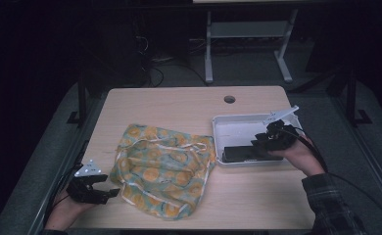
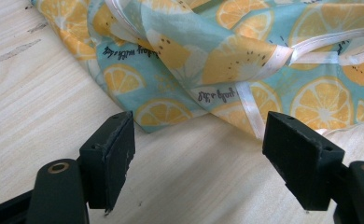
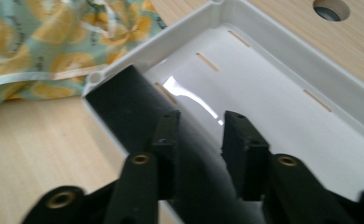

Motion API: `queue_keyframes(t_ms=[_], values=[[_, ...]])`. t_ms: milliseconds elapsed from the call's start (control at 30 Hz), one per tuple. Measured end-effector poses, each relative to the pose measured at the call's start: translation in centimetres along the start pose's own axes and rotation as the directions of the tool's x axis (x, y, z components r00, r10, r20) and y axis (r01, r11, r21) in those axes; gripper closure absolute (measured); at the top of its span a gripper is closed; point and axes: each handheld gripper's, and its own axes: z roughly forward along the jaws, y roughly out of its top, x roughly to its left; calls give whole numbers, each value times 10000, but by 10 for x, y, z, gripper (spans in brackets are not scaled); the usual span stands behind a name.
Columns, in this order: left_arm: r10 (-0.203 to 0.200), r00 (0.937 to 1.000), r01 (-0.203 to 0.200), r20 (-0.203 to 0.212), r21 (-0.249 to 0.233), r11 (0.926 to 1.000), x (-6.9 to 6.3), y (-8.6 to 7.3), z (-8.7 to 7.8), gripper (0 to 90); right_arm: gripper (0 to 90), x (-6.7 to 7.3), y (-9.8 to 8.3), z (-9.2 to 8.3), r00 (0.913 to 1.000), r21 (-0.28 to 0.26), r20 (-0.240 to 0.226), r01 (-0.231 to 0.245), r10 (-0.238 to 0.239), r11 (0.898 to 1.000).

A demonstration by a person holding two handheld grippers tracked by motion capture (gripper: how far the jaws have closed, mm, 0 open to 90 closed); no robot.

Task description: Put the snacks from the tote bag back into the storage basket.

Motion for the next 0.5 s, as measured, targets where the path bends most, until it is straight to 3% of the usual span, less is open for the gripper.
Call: queue_keyframes(t_ms=[100, 333, 500], values=[[33, 10000, -33, 42, -3, 10000, -1, 1, 0, 250, 542, 12, -8, -8, 10000, -307, -9, 61, -62, 9995], [4, 10000, -3, 83, -27, 10000, 0, 0, 1, 250, 406, 30, -22, -7, 9996, -399, -6, 296, -296, 9988], [49, 9999, -49, 102, -57, 10000, 0, 1, 1, 250, 363, 40, -31, -5, 9990, -537, -72, 438, -443, 9976]])
